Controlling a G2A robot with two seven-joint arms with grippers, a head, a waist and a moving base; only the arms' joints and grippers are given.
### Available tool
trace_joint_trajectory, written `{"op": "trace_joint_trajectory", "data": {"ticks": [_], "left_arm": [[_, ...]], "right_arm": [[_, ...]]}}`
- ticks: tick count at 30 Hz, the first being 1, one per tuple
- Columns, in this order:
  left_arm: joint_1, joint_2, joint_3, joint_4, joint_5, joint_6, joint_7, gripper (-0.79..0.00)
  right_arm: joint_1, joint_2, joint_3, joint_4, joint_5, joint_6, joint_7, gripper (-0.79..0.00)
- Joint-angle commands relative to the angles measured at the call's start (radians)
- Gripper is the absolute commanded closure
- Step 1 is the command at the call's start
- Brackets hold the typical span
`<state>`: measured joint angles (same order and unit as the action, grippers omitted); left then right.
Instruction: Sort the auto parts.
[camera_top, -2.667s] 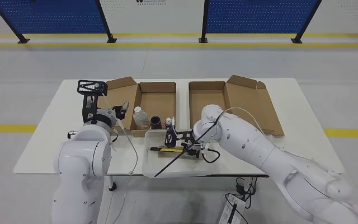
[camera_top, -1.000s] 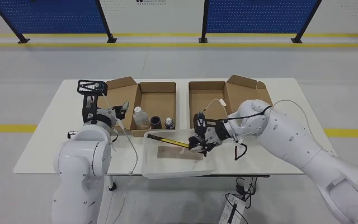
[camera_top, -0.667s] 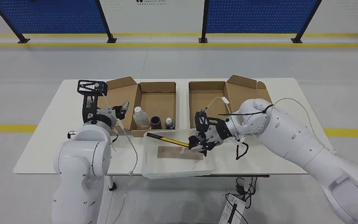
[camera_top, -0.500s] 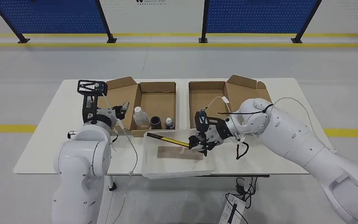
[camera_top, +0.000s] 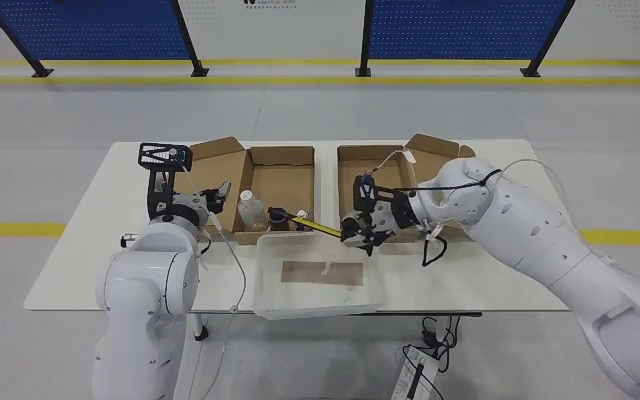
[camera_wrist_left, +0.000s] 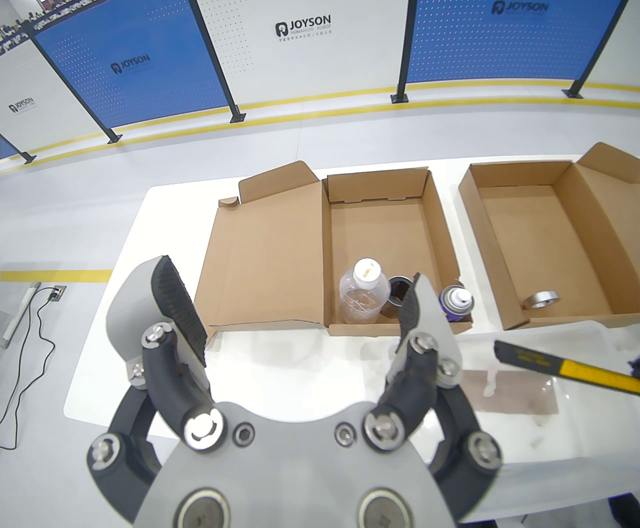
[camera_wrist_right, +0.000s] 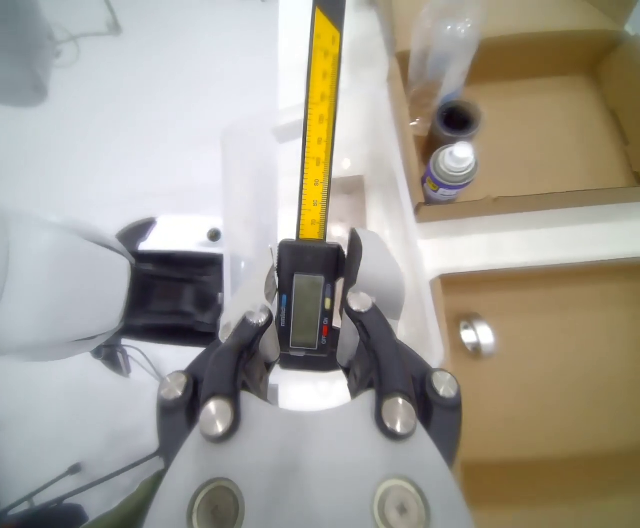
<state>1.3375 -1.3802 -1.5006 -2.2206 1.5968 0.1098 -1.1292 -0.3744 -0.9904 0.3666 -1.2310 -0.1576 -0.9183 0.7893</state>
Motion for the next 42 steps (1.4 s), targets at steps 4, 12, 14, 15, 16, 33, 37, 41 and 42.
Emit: {"op": "trace_joint_trajectory", "data": {"ticks": [4, 12, 14, 15, 16, 33, 37, 41, 42], "left_arm": [[0.000, 0.000, 0.000, 0.000, 0.000, 0.000, 0.000, -0.785], [0.000, 0.000, 0.000, 0.000, 0.000, 0.000, 0.000, -0.785], [0.000, 0.000, 0.000, 0.000, 0.000, 0.000, 0.000, -0.785], [0.000, 0.000, 0.000, 0.000, 0.000, 0.000, 0.000, -0.785], [0.000, 0.000, 0.000, 0.000, 0.000, 0.000, 0.000, -0.785], [0.000, 0.000, 0.000, 0.000, 0.000, 0.000, 0.000, -0.785], [0.000, 0.000, 0.000, 0.000, 0.000, 0.000, 0.000, -0.785], [0.000, 0.000, 0.000, 0.000, 0.000, 0.000, 0.000, -0.785], [0.000, 0.000, 0.000, 0.000, 0.000, 0.000, 0.000, -0.785]], "right_arm": [[-0.003, 0.003, 0.035, 0.007, -0.037, 0.115, -0.021, 0.000], [-0.018, 0.004, 0.088, 0.053, -0.060, 0.292, -0.051, 0.000], [-0.019, 0.004, 0.100, 0.073, -0.072, 0.341, -0.052, 0.000], [-0.019, 0.004, 0.106, 0.079, -0.079, 0.365, -0.052, 0.000], [-0.020, 0.004, 0.112, 0.090, -0.084, 0.390, -0.052, 0.000], [-0.031, -0.049, 0.092, 0.141, -0.287, 0.797, 0.031, 0.000], [-0.036, -0.082, 0.069, 0.190, -0.302, 0.833, 0.020, 0.000], [-0.034, -0.118, 0.049, 0.258, -0.298, 0.810, 0.022, 0.000], [-0.032, -0.127, 0.044, 0.274, -0.301, 0.806, 0.020, 0.000]]}}
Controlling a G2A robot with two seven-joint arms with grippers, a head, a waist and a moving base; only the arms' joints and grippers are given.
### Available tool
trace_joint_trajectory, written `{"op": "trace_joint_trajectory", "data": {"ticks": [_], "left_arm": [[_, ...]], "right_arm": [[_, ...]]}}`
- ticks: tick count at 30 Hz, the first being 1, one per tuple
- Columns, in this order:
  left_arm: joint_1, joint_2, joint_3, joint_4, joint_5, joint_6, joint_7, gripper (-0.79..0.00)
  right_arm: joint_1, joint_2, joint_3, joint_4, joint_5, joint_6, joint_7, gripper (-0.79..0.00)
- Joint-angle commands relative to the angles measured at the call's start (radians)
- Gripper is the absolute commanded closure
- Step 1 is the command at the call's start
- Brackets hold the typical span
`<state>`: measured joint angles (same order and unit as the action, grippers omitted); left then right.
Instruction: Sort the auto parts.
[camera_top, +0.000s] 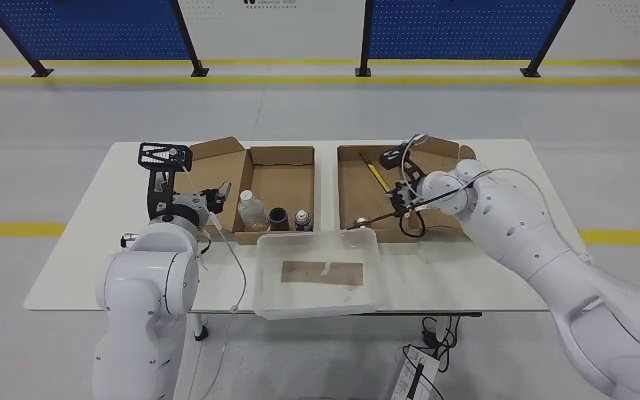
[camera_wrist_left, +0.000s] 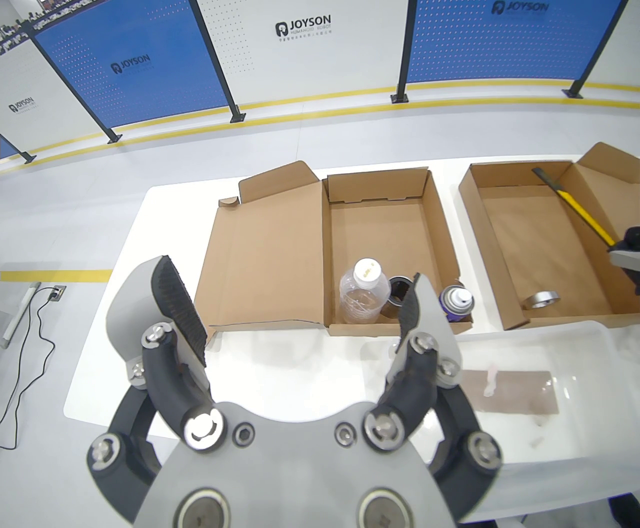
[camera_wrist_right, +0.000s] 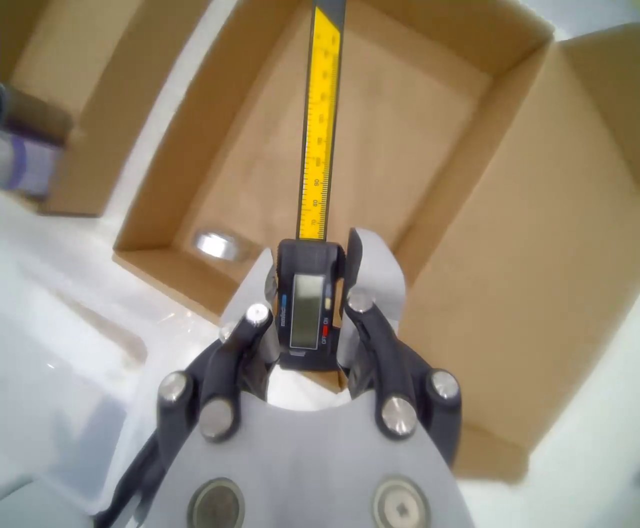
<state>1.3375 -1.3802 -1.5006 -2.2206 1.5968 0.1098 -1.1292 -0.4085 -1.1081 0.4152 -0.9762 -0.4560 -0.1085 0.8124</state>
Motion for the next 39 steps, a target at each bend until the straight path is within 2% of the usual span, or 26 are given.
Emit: {"op": "trace_joint_trajectory", "data": {"ticks": [1, 23, 25, 26, 27, 28, 29, 30, 31, 39], "left_arm": [[0.000, 0.000, 0.000, 0.000, 0.000, 0.000, 0.000, -0.785], [0.000, 0.000, 0.000, 0.000, 0.000, 0.000, 0.000, -0.785], [0.000, 0.000, 0.000, 0.000, 0.000, 0.000, 0.000, -0.785], [0.000, 0.000, 0.000, 0.000, 0.000, 0.000, 0.000, -0.785], [0.000, 0.000, 0.000, 0.000, 0.000, 0.000, 0.000, -0.785], [0.000, 0.000, 0.000, 0.000, 0.000, 0.000, 0.000, -0.785], [0.000, 0.000, 0.000, 0.000, 0.000, 0.000, 0.000, -0.785], [0.000, 0.000, 0.000, 0.000, 0.000, 0.000, 0.000, -0.785], [0.000, 0.000, 0.000, 0.000, 0.000, 0.000, 0.000, -0.785], [0.000, 0.000, 0.000, 0.000, 0.000, 0.000, 0.000, -0.785]], "right_arm": [[0.003, -0.019, -0.010, 0.037, -0.004, -0.010, -0.002, 0.000], [0.033, -0.203, -0.067, 0.346, -0.030, -0.112, -0.008, -0.003], [0.035, -0.217, -0.068, 0.368, -0.030, -0.126, -0.009, -0.120], [0.036, -0.223, -0.068, 0.377, -0.033, -0.130, -0.011, -0.231], [0.037, -0.229, -0.068, 0.386, -0.034, -0.136, -0.012, -0.305], [0.038, -0.234, -0.068, 0.398, -0.035, -0.142, -0.014, -0.342], [0.040, -0.239, -0.067, 0.408, -0.037, -0.147, -0.016, -0.486], [0.041, -0.244, -0.066, 0.418, -0.036, -0.153, -0.018, -0.736], [0.042, -0.249, -0.065, 0.427, -0.037, -0.159, -0.020, -0.785], [0.057, -0.266, -0.035, 0.482, -0.031, -0.239, -0.074, -0.785]]}}
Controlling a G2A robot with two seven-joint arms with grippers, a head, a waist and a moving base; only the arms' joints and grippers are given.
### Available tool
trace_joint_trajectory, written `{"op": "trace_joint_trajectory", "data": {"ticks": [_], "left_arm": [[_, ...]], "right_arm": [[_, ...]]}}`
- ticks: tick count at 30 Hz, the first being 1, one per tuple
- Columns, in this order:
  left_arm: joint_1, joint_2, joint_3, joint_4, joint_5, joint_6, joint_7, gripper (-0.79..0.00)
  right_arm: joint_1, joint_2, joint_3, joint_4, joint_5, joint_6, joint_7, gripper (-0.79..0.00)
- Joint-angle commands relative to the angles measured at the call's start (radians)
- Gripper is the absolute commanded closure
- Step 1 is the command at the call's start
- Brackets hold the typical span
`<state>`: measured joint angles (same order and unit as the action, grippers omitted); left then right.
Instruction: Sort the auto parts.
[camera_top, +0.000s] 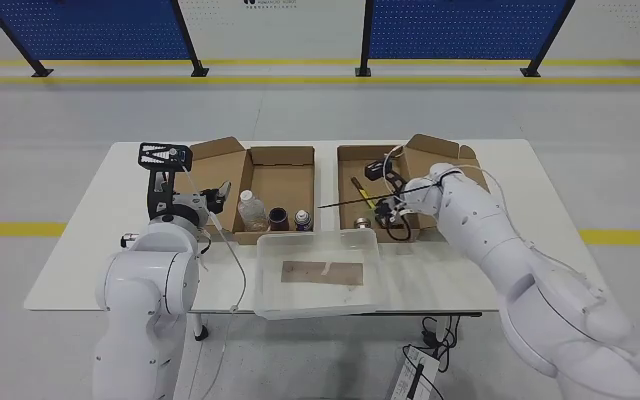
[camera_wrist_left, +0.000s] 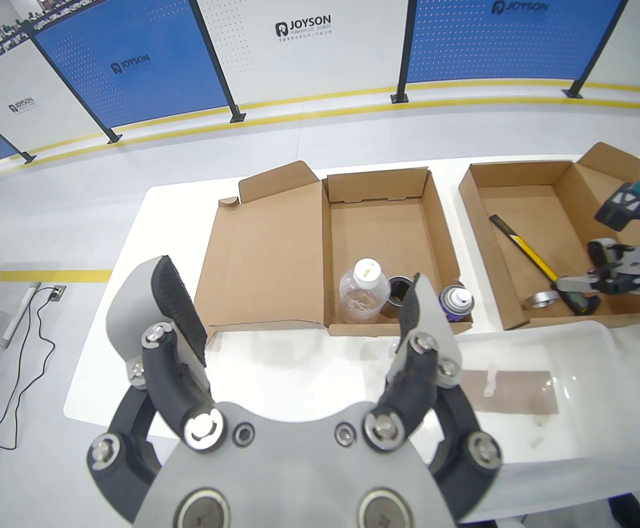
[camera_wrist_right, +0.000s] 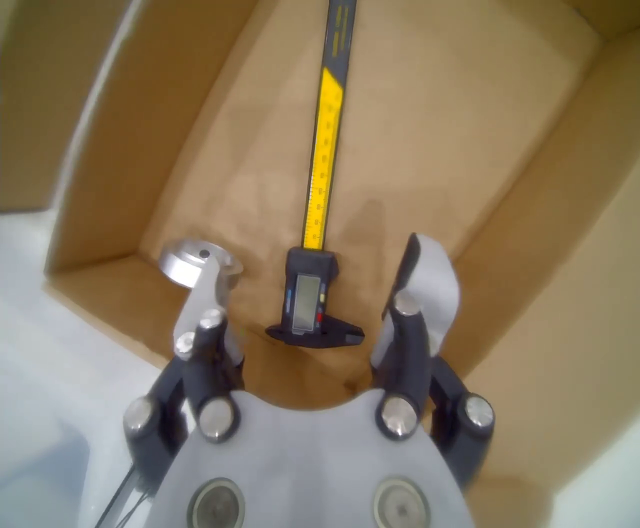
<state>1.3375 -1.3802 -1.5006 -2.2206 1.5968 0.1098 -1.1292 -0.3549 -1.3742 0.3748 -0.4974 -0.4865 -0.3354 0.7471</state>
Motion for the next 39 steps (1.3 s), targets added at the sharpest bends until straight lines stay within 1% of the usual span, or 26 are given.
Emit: {"op": "trace_joint_trajectory", "data": {"ticks": [1, 5, 9, 15, 19, 22, 25, 29, 32, 37, 39], "left_arm": [[0.000, 0.000, 0.000, 0.000, 0.000, 0.000, 0.000, -0.785], [0.000, 0.000, 0.000, 0.000, 0.000, 0.000, 0.000, -0.785], [0.000, 0.000, 0.000, 0.000, 0.000, 0.000, 0.000, -0.785], [0.000, 0.000, 0.000, 0.000, 0.000, 0.000, 0.000, -0.785], [0.000, 0.000, 0.000, 0.000, 0.000, 0.000, 0.000, -0.785], [0.000, 0.000, 0.000, 0.000, 0.000, 0.000, 0.000, -0.785], [0.000, 0.000, 0.000, 0.000, 0.000, 0.000, 0.000, -0.785], [0.000, 0.000, 0.000, 0.000, 0.000, 0.000, 0.000, -0.785], [0.000, 0.000, 0.000, 0.000, 0.000, 0.000, 0.000, -0.785], [0.000, 0.000, 0.000, 0.000, 0.000, 0.000, 0.000, -0.785], [0.000, 0.000, 0.000, 0.000, 0.000, 0.000, 0.000, -0.785]], "right_arm": [[0.005, 0.001, 0.011, 0.005, 0.000, -0.024, -0.018, -0.785], [0.014, 0.014, 0.042, 0.000, 0.006, -0.105, -0.084, -0.785], [0.009, 0.042, 0.083, -0.022, 0.009, -0.193, -0.160, -0.785], [-0.037, 0.109, 0.167, -0.094, 0.033, -0.340, -0.235, -0.785], [-0.084, 0.161, 0.229, -0.182, 0.024, -0.376, -0.252, -0.785], [-0.130, 0.203, 0.284, -0.275, 0.014, -0.375, -0.247, -0.785], [-0.190, 0.249, 0.350, -0.405, -0.010, -0.356, -0.236, -0.785], [-0.302, 0.313, 0.460, -0.618, -0.047, -0.314, -0.204, -0.785], [-0.398, 0.356, 0.558, -0.755, -0.041, -0.287, -0.173, -0.785], [-0.542, 0.408, 0.710, -0.951, -0.018, -0.248, -0.118, -0.785], [-0.588, 0.423, 0.754, -1.008, -0.003, -0.224, -0.070, -0.785]]}}
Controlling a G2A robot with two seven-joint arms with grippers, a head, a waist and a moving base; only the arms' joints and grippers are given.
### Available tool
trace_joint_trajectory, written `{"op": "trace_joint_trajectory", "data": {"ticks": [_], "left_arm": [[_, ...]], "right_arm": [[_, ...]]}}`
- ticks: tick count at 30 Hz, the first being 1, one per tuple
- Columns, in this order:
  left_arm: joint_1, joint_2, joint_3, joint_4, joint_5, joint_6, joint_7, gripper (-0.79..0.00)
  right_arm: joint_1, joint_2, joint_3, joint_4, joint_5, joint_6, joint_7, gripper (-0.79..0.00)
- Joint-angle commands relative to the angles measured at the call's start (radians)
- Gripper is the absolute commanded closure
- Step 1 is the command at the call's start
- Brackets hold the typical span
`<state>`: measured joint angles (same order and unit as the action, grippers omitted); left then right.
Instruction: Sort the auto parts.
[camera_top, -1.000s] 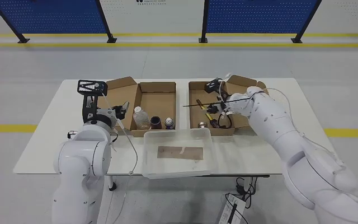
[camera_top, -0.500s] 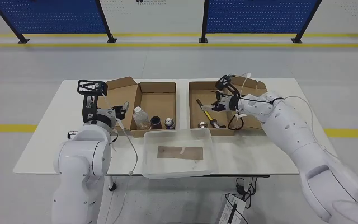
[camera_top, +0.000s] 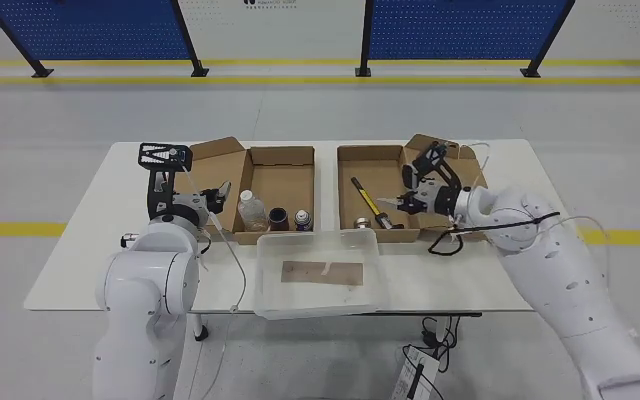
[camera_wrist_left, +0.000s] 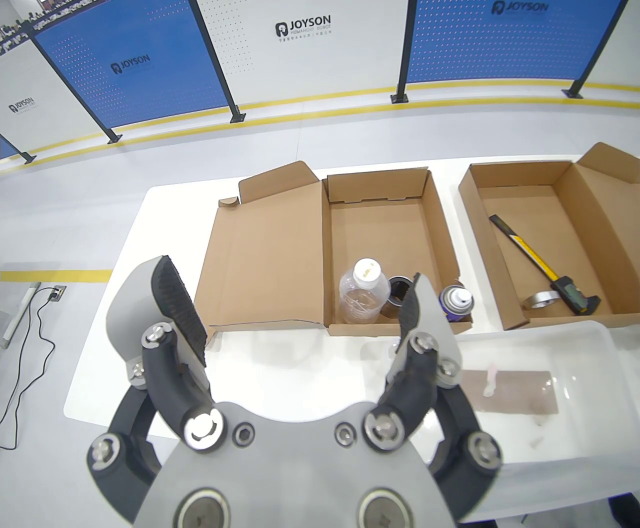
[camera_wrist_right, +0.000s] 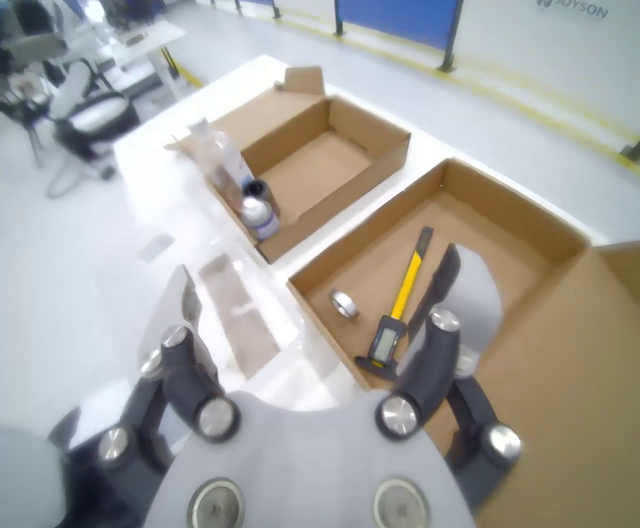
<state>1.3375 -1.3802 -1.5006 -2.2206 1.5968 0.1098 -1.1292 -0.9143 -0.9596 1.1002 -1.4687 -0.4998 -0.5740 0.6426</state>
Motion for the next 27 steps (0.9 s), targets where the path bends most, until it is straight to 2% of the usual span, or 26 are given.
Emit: {"op": "trace_joint_trajectory", "data": {"ticks": [1, 2, 4, 27], "left_arm": [[0.000, 0.000, 0.000, 0.000, 0.000, 0.000, 0.000, -0.785], [0.000, 0.000, 0.000, 0.000, 0.000, 0.000, 0.000, -0.785], [0.000, 0.000, 0.000, 0.000, 0.000, 0.000, 0.000, -0.785], [0.000, 0.000, 0.000, 0.000, 0.000, 0.000, 0.000, -0.785]], "right_arm": [[-0.038, 0.012, 0.039, -0.054, 0.022, 0.014, 0.056, -0.785], [-0.026, 0.008, 0.025, -0.034, 0.011, 0.011, 0.029, -0.785], [-0.040, 0.012, 0.040, -0.060, 0.023, 0.015, 0.062, -0.785], [-0.038, 0.012, 0.038, -0.054, 0.022, 0.014, 0.056, -0.785]]}}
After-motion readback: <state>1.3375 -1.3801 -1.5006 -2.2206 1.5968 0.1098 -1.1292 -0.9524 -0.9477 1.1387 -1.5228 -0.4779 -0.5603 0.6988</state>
